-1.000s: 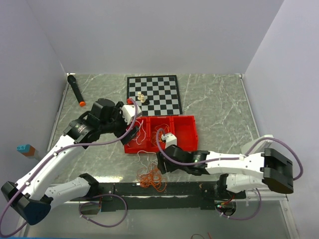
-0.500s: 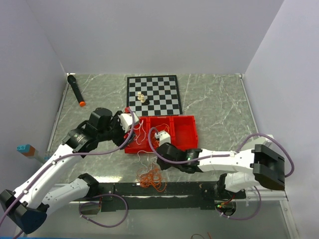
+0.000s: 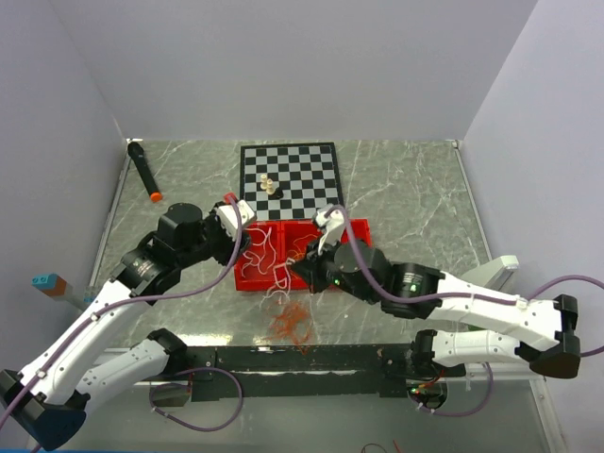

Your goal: Untangle the cables

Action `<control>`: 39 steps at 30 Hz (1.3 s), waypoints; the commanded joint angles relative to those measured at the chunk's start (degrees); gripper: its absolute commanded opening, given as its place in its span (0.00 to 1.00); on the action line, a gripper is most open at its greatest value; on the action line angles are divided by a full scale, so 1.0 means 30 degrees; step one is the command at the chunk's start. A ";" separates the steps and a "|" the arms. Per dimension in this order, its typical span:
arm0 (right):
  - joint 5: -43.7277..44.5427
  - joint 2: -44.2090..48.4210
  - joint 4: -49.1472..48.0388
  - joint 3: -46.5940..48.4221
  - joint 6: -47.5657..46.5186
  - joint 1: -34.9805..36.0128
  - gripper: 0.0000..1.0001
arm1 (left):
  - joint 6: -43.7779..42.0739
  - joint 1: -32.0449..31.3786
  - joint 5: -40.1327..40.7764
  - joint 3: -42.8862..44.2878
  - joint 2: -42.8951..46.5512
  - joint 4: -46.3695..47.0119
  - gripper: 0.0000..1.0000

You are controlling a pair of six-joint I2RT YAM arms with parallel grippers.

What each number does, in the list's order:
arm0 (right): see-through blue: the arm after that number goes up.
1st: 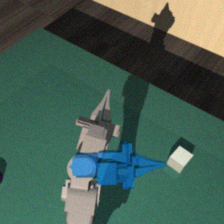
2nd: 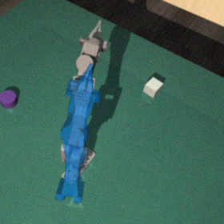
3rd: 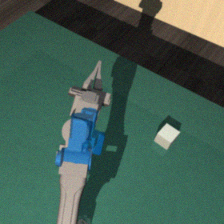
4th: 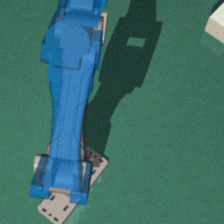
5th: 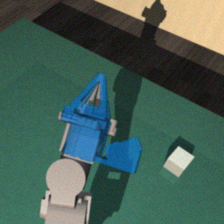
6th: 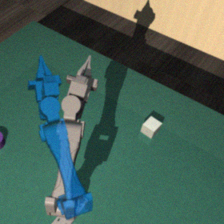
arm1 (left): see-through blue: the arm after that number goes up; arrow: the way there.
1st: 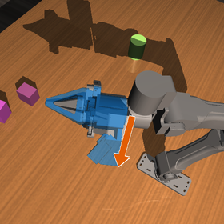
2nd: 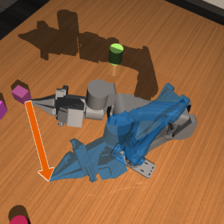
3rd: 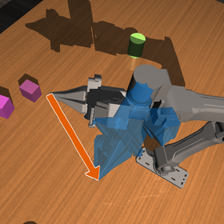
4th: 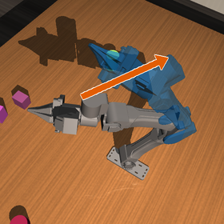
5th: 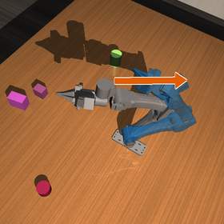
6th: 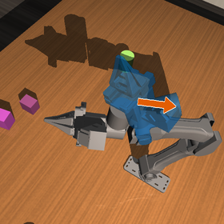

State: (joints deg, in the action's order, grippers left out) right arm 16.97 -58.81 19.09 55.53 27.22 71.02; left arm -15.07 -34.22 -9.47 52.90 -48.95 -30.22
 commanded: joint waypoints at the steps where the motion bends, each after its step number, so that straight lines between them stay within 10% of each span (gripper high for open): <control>1: 0.0642 0.0266 0.0783 0.2784 -0.2069 0.0144 0.00 | 0.0776 0.0038 0.0698 -0.0086 0.0524 0.1224 0.58; 13: -0.0588 0.0091 0.0872 0.6421 -0.3362 0.0144 0.00 | 0.0771 0.0038 -0.4426 0.0528 0.1842 0.1133 0.99; 26: -0.1936 -0.0730 0.0082 0.6305 -0.2688 0.0349 0.00 | 0.2621 0.0038 -1.1896 0.0323 0.1757 0.4506 0.97; 39: -0.3635 -0.1345 -0.1324 0.6657 -0.2395 0.0553 0.00 | 0.1567 -0.0020 -1.2342 -0.0495 0.0614 0.5882 0.96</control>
State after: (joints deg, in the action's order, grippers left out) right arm 8.27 -62.85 19.53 72.64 19.66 71.92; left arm -8.82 -34.22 -45.17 52.64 -46.78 -16.47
